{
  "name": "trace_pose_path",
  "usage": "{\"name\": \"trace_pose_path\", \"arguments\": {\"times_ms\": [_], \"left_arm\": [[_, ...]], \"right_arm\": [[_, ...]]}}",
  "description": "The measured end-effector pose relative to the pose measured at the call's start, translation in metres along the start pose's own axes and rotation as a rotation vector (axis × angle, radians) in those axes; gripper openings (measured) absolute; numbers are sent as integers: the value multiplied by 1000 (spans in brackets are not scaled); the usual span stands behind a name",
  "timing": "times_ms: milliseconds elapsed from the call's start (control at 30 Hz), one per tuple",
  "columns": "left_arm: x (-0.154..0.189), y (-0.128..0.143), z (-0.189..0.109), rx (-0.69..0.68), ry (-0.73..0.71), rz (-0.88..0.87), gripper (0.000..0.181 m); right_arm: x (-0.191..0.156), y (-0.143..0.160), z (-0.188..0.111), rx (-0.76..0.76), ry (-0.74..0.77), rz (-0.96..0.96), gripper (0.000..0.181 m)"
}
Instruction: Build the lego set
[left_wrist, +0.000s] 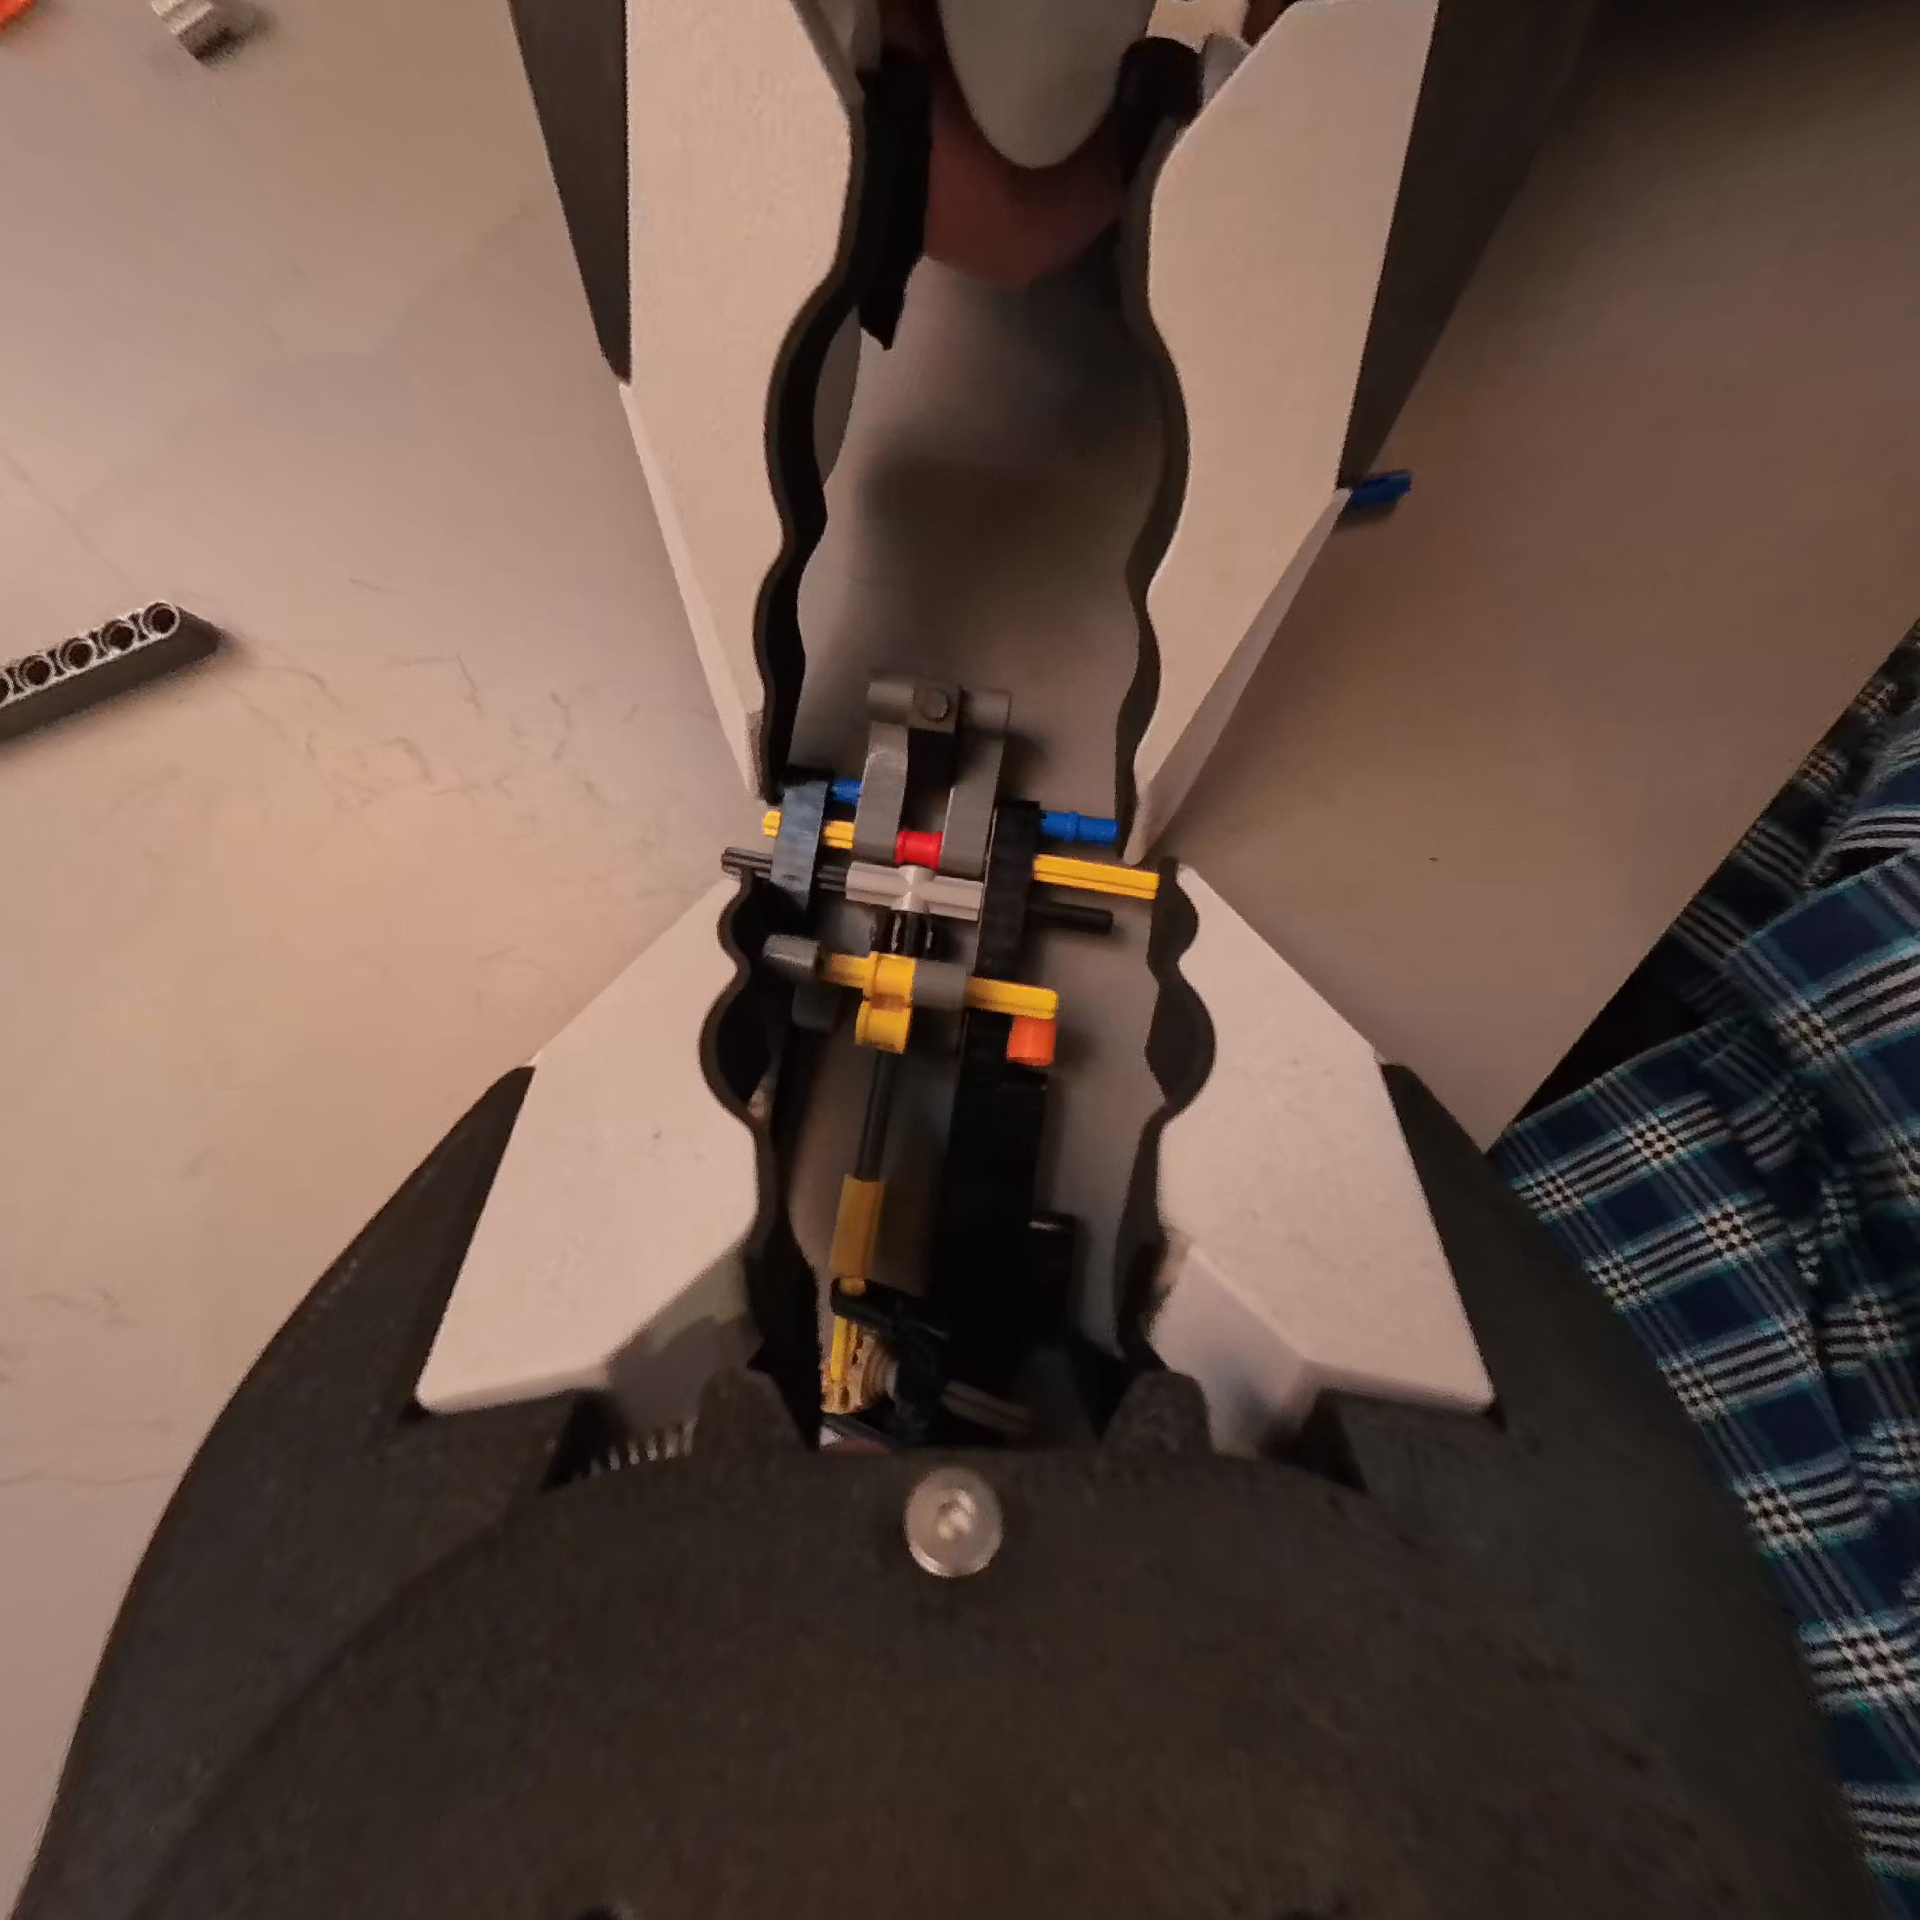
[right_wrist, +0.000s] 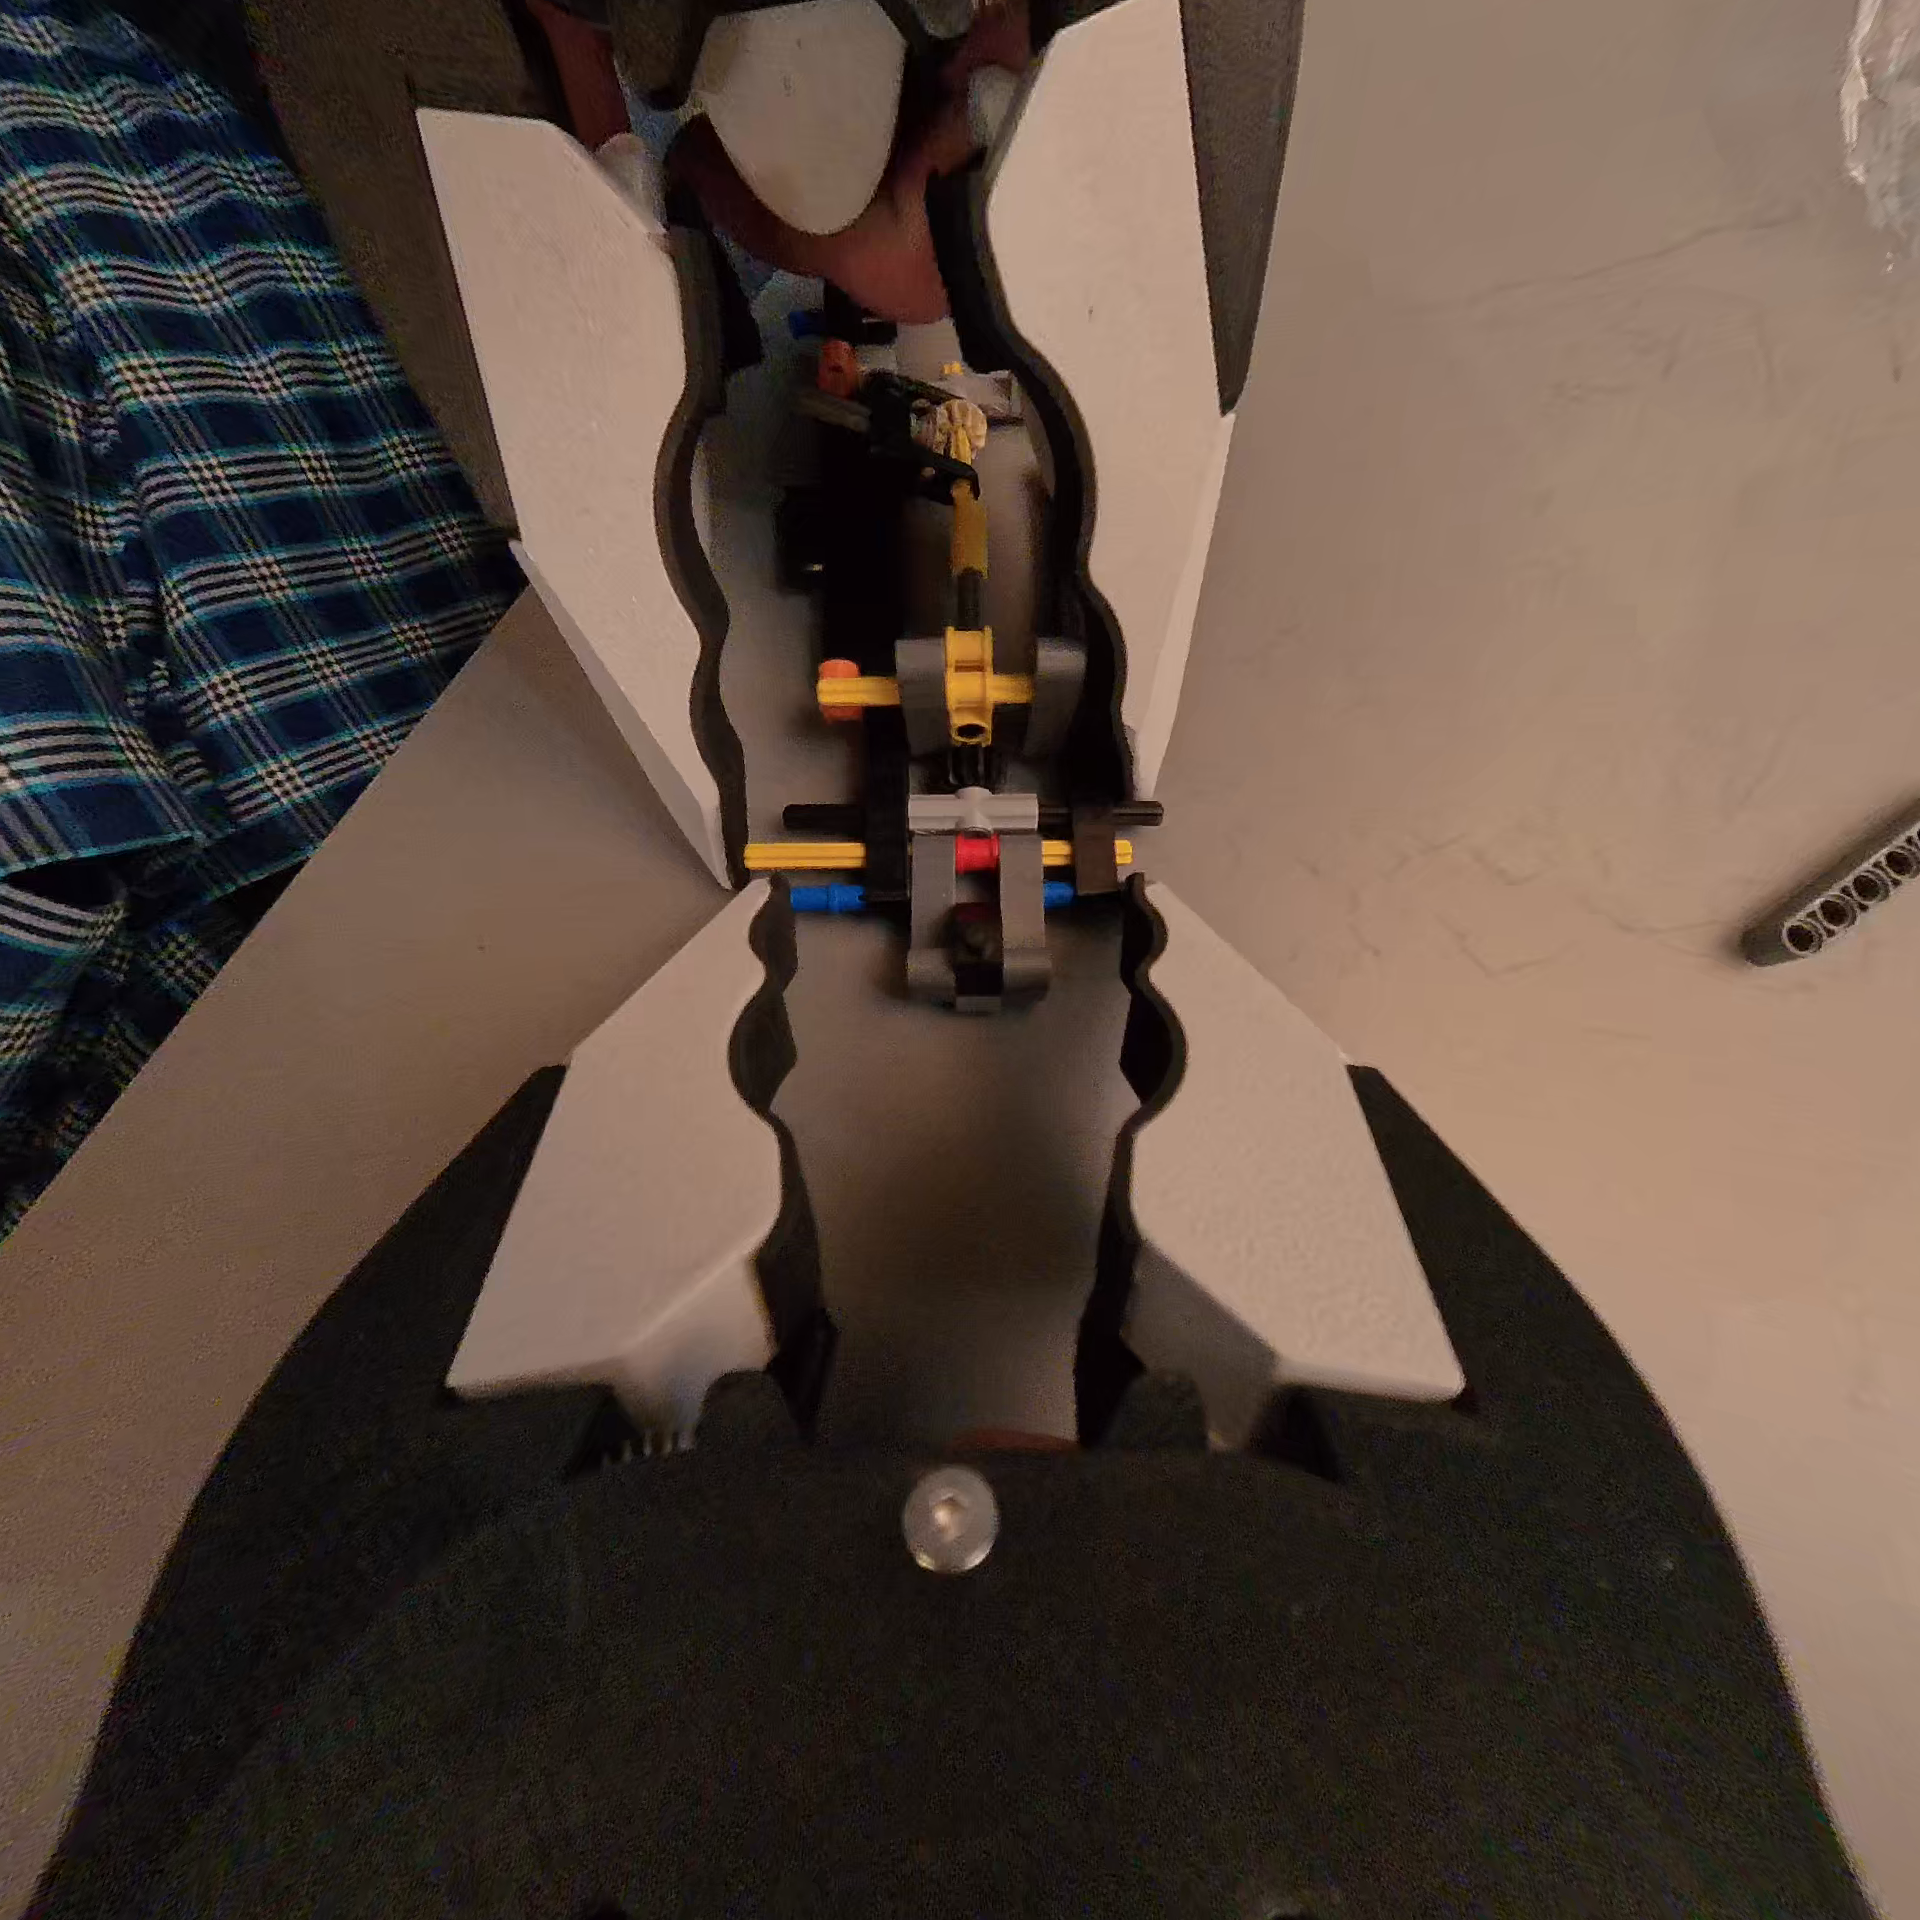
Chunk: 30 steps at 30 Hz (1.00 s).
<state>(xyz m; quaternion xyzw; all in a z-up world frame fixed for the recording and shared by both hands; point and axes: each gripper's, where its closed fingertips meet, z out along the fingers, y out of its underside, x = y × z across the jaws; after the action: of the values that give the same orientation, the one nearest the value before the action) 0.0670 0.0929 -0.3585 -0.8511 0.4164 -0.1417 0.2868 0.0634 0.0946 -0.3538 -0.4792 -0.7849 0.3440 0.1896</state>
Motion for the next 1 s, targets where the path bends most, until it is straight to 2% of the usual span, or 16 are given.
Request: {"name": "trace_pose_path", "arguments": {"times_ms": [100, 233, 433, 567, 867, 967, 1000], "left_arm": [[2, 4, -2, -28, 4, 10, 78], [-1, 8, -9, -33, 25, -30, 90], [0, 9, -7, -43, 12, -29, 80], [-1, 9, -6, -39, -8, -31, 78], [-2, 7, -7, -25, -3, -64, 69], [-2, 8, -7, -32, -4, -60, 73], [-2, 9, -8, -36, -2, -58, 73]], "right_arm": [[-1, -2, -1, 11, -5, -5, 62], [0, -5, -3, 22, 7, -9, 73], [-8, -8, 3, -10, 2, -13, 76], [-5, -4, 4, -21, 19, 10, 63], [-11, -4, 7, -59, 51, -45, 91], [-10, -5, 8, -48, 46, -36, 81], [-11, -5, 7, -45, 41, -35, 72]]}}
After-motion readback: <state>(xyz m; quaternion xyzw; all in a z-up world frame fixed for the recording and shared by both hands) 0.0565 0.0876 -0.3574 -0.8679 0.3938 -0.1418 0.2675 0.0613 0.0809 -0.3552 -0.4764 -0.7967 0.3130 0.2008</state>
